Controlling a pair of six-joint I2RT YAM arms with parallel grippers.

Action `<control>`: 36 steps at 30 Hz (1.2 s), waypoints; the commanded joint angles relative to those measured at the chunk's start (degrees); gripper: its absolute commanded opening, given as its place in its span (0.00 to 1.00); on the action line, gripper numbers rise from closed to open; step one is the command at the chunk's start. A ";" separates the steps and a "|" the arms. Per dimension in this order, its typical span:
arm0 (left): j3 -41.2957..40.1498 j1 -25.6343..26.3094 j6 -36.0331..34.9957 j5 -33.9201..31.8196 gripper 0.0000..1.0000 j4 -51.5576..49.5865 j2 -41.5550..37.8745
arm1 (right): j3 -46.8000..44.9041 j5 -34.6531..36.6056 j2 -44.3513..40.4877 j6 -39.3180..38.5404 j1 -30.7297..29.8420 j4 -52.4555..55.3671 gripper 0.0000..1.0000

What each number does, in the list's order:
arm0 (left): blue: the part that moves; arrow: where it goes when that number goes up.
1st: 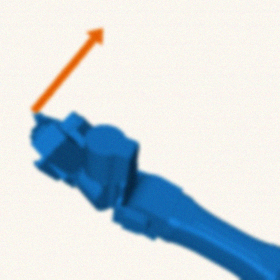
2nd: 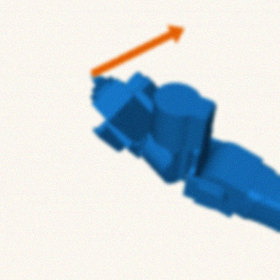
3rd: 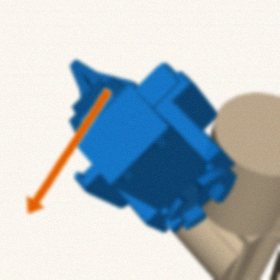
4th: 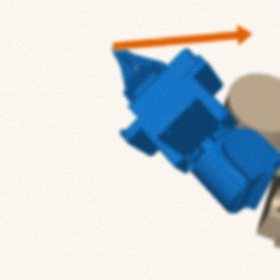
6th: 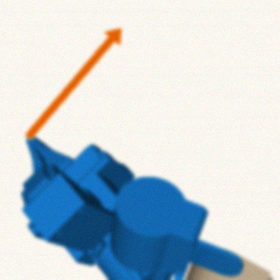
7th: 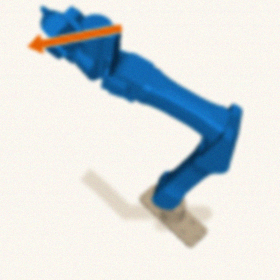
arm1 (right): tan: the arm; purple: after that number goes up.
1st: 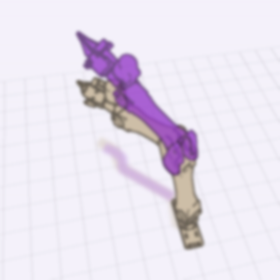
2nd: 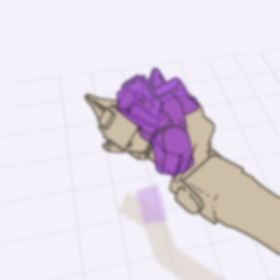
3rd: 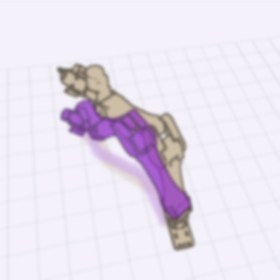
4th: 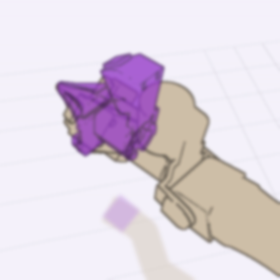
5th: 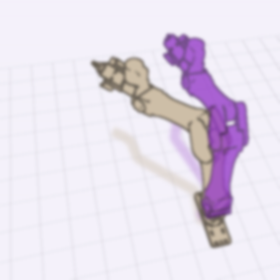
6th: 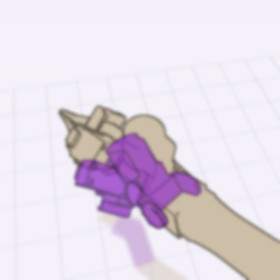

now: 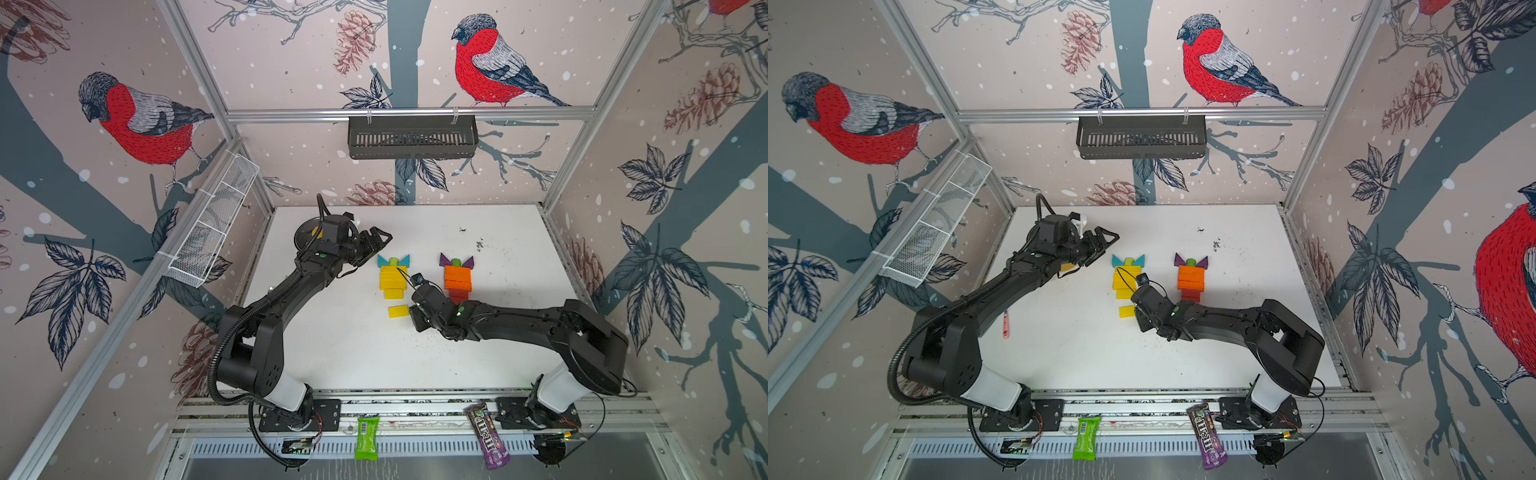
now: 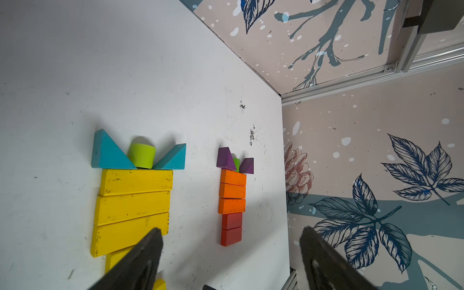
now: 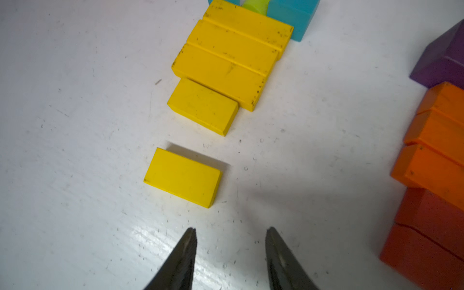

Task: Assemble a carrot with building blocks
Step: Assemble the building block at the center of the board.

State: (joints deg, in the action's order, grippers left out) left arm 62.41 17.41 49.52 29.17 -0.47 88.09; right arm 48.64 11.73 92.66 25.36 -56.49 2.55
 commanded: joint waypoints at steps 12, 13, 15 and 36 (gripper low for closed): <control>0.19 -0.01 -1.09 -1.13 0.87 -0.34 0.14 | 1.54 -2.35 5.94 -7.16 -2.12 -1.75 0.53; 0.18 -0.03 -0.94 -0.86 0.87 -0.38 0.32 | 1.66 -2.26 6.39 -7.00 -2.10 -1.91 0.53; 0.27 -0.07 -0.83 -0.46 0.87 -0.13 0.58 | 2.43 -1.94 7.70 -6.68 -2.13 -1.95 0.53; 0.24 -0.08 -1.44 -2.02 0.87 -0.73 -1.17 | 9.63 0.11 14.38 -4.16 -2.03 -1.46 0.53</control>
State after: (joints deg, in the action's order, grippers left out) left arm 62.41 17.41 49.04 27.09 -0.73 87.39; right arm 57.74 12.01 106.74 20.84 -58.41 1.45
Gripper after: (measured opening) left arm 0.873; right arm 0.533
